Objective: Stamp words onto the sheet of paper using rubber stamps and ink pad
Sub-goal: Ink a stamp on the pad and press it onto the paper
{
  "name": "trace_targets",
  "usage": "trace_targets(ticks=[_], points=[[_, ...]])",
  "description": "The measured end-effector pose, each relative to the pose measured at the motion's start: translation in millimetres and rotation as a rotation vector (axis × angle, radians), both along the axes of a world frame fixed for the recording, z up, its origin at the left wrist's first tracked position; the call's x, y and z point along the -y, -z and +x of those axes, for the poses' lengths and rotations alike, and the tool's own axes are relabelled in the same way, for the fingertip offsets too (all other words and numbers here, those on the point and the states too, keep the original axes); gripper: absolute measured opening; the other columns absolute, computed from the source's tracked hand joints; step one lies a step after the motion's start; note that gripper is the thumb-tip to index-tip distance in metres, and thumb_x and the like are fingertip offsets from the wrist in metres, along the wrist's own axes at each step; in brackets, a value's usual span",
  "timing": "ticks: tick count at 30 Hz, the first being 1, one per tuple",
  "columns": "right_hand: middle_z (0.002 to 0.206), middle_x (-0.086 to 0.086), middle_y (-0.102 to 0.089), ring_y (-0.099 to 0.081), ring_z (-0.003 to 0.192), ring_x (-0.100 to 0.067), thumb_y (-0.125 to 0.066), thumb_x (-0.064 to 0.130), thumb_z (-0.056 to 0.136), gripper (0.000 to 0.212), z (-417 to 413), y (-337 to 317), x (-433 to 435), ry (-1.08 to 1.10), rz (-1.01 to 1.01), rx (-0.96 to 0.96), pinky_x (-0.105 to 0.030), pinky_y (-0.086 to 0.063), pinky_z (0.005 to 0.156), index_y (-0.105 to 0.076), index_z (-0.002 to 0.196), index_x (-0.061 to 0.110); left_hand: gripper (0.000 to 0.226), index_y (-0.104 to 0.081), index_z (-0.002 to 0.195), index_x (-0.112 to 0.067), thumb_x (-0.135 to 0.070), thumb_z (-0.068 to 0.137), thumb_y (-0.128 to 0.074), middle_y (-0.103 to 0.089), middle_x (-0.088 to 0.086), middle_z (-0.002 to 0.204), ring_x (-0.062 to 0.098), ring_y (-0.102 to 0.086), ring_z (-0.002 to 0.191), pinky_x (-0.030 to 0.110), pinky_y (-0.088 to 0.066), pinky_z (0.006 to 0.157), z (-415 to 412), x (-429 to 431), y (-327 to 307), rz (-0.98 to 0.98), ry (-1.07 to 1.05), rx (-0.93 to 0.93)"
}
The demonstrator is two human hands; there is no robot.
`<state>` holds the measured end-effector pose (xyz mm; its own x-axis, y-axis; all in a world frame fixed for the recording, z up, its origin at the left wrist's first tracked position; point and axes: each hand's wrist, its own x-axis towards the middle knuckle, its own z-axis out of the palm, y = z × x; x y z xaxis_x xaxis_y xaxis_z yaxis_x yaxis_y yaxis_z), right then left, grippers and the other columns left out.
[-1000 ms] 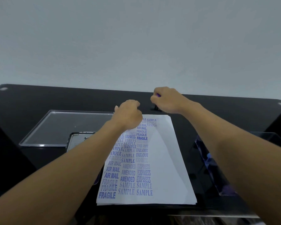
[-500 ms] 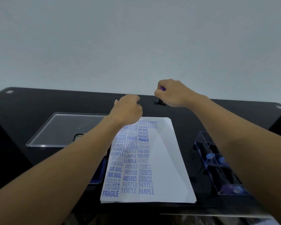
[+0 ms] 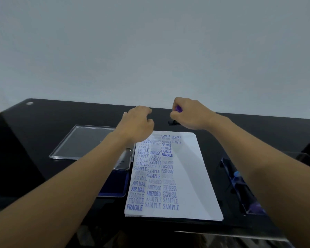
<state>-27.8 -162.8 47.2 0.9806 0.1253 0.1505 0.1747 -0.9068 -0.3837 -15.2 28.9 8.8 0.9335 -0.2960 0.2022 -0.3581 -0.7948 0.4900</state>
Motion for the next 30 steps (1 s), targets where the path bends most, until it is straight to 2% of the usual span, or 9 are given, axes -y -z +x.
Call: trace_targets(ticks=[5, 10, 13, 16, 21, 26, 30], points=[[0.096, -0.002, -0.063, -0.062, 0.089, -0.025, -0.055, 0.028, 0.092, 0.012, -19.7, 11.4, -35.3, -0.086, 0.027, -0.061, -0.038, -0.052, 0.075, -0.057, 0.097, 0.018, 0.046, -0.043, 0.146, -0.017, -0.023, 0.1, -0.045, -0.041, -0.001, 0.153, 0.019, -0.039, 0.139, 0.042, -0.029, 0.118, -20.2, -37.6, 3.4, -0.054, -0.082, 0.006], [0.093, -0.004, -0.061, -0.056, 0.078, -0.02, -0.056, 0.033, 0.093, 0.02, -37.7, 24.1, -76.2, -0.152, 0.009, -0.073, -0.032, -0.047, 0.066, -0.054, 0.098, 0.013, 0.045, -0.045, 0.145, -0.014, -0.022, 0.1, -0.047, -0.042, 0.002, 0.152, 0.018, -0.035, 0.14, 0.033, -0.027, 0.114, -42.1, -82.7, 18.3, -0.057, -0.126, 0.032], [0.089, -0.004, -0.06, -0.055, 0.075, -0.021, -0.056, 0.031, 0.092, 0.019, -47.0, 31.6, -96.5, -0.201, 0.017, -0.085, -0.031, -0.045, 0.064, -0.055, 0.095, 0.012, 0.045, -0.045, 0.144, -0.016, -0.023, 0.1, -0.046, -0.042, 0.001, 0.152, 0.017, -0.035, 0.14, 0.033, -0.027, 0.113, -52.1, -106.5, 32.2, -0.096, -0.199, 0.0], [0.091, -0.005, -0.064, -0.061, 0.083, -0.028, -0.054, 0.029, 0.091, 0.017, -55.3, 38.3, -113.0, -0.251, 0.041, -0.122, -0.035, -0.048, 0.066, -0.055, 0.094, 0.012, 0.046, -0.044, 0.146, -0.016, -0.025, 0.1, -0.045, -0.039, 0.001, 0.155, 0.018, -0.032, 0.142, 0.033, -0.024, 0.116, -61.3, -128.7, 49.7, -0.065, -0.235, -0.02], [0.089, -0.004, -0.064, -0.054, 0.077, -0.019, -0.049, 0.023, 0.095, 0.008, -68.2, 47.4, -134.0, -0.333, 0.007, -0.228, -0.035, -0.048, 0.072, -0.051, 0.09, 0.017, 0.047, -0.043, 0.148, -0.015, -0.025, 0.102, -0.043, -0.031, 0.002, 0.159, 0.017, -0.02, 0.149, 0.035, -0.017, 0.121, -77.1, -154.5, 77.8, 0.025, -0.261, 0.002], [0.089, -0.004, -0.064, -0.055, 0.076, -0.019, -0.051, 0.023, 0.095, 0.007, -75.0, 54.1, -143.8, -0.376, -0.076, -0.235, -0.036, -0.049, 0.072, -0.05, 0.09, 0.018, 0.048, -0.039, 0.15, -0.017, -0.027, 0.103, -0.041, -0.026, 0.001, 0.161, 0.018, -0.016, 0.15, 0.043, -0.017, 0.122, -89.6, -164.4, 104.0, 0.025, -0.266, -0.028], [0.087, -0.004, -0.062, -0.053, 0.071, -0.018, -0.05, 0.022, 0.094, 0.007, -77.7, 59.1, -148.2, -0.375, -0.095, -0.237, -0.034, -0.047, 0.067, -0.051, 0.092, 0.016, 0.048, -0.038, 0.151, -0.019, -0.028, 0.103, -0.039, -0.025, 0.0, 0.162, 0.016, -0.015, 0.15, 0.042, -0.014, 0.123, -92.7, -166.0, 110.9, 0.017, -0.274, -0.002]])
